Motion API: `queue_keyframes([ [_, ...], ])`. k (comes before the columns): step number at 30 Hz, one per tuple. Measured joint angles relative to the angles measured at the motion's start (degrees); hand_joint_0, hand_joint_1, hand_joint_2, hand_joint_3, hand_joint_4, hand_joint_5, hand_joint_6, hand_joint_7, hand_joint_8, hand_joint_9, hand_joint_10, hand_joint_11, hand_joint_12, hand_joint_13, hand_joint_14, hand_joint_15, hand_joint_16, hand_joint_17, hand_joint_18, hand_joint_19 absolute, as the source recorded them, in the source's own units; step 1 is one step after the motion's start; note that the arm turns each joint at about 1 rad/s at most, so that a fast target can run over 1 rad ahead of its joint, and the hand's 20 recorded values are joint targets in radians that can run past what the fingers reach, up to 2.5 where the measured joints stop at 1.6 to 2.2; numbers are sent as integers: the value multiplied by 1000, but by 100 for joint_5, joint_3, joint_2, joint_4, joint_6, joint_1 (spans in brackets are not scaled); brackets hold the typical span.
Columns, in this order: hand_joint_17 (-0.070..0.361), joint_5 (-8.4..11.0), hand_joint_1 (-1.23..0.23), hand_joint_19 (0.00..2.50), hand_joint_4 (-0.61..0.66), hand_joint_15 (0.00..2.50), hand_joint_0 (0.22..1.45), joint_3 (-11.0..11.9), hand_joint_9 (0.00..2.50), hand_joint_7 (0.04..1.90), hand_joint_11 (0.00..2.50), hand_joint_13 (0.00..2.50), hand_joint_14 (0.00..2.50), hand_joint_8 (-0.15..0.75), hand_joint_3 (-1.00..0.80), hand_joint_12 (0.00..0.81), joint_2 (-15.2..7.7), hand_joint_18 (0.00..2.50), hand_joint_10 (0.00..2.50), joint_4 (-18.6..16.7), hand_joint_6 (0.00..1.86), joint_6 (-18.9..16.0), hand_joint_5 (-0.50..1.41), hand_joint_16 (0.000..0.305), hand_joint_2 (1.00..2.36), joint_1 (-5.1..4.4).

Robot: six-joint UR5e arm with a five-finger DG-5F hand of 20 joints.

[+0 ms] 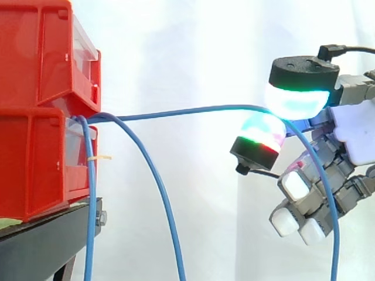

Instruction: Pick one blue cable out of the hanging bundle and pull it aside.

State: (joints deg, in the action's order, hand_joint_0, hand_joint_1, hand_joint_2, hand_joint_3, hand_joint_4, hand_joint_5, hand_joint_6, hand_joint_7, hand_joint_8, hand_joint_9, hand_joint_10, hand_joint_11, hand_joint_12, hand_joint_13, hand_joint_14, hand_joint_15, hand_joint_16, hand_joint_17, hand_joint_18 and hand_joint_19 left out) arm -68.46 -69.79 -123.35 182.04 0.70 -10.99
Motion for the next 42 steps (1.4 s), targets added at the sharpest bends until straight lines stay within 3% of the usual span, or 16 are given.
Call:
queue_keyframes([
  [42, 167, 2, -812, 258, -114, 382, 546, 0, 1077, 1198, 296, 789, 11, 362, 5, 440, 0, 744, 7, -2, 859, 0, -16, 74, 1089, 0],
])
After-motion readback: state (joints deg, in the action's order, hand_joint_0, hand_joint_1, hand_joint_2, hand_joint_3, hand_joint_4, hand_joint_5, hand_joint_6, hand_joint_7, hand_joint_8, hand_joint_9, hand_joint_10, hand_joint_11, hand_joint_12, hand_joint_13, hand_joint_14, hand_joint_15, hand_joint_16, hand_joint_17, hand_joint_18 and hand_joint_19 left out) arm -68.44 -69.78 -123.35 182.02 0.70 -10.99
